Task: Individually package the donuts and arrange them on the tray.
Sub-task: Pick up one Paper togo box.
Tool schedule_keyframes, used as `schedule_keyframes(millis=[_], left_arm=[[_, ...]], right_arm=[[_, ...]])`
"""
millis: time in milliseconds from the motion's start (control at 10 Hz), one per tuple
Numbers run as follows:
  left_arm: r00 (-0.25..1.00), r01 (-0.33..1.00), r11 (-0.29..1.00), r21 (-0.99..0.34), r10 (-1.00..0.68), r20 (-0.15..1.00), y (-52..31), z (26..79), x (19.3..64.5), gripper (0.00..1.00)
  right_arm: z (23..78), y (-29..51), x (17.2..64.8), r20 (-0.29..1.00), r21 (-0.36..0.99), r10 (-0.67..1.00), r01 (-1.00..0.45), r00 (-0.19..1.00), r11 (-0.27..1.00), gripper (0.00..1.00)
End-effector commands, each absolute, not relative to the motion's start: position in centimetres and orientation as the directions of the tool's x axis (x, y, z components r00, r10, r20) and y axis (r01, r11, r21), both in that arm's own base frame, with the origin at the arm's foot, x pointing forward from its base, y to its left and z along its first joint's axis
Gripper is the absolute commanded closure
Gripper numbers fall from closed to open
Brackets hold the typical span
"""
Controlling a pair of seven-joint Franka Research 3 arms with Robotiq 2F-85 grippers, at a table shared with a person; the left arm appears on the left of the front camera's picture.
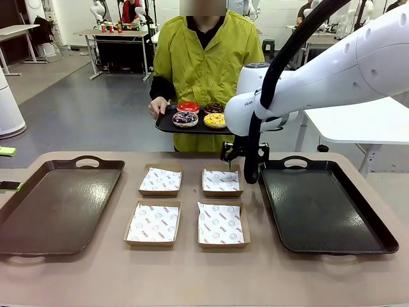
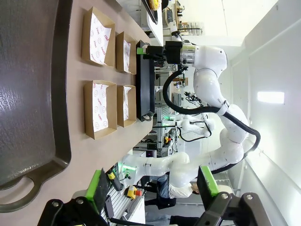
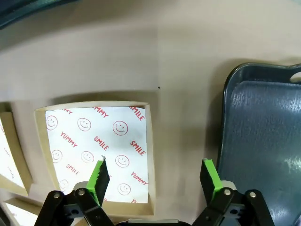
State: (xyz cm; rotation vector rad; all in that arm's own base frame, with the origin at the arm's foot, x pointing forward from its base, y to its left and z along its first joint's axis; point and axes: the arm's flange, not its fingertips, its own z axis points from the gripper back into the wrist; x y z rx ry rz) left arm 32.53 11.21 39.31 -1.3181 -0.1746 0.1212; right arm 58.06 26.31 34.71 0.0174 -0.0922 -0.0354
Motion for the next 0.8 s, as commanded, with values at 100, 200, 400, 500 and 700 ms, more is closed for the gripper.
schedule_keyframes(millis=[100,200,400,500,700], left_arm=[[0.978,0.014,0.235,-0.972,0.201,0.062,11.3,39.5,32.6,0.0],[0.978,0.014,0.235,-0.972,0.201,0.062,11.3,39.5,32.6,0.0],[0.978,0.014,0.235,-0.972,0.201,0.062,11.3,39.5,32.6,0.0],[0.978,0.014,0.235,-0.972,0.201,0.062,11.3,39.5,32.6,0.0],[0.978,0.014,0.235,-0.972,0.201,0.062,11.3,39.5,32.6,0.0]], right_arm=[[33.4,26.2,58.1,0.042,0.031,-0.043,0.042,0.998,0.999,0.0],[33.0,26.2,58.2,0.032,0.025,-0.044,0.043,0.999,0.999,0.0],[32.5,26.1,58.3,0.023,0.027,-0.031,0.03,0.999,0.999,0.0],[32.4,26.0,58.3,0.021,0.032,-0.025,0.025,0.999,0.999,0.59],[32.7,26.0,58.2,0.024,0.035,-0.026,0.025,0.999,0.999,1.0]])
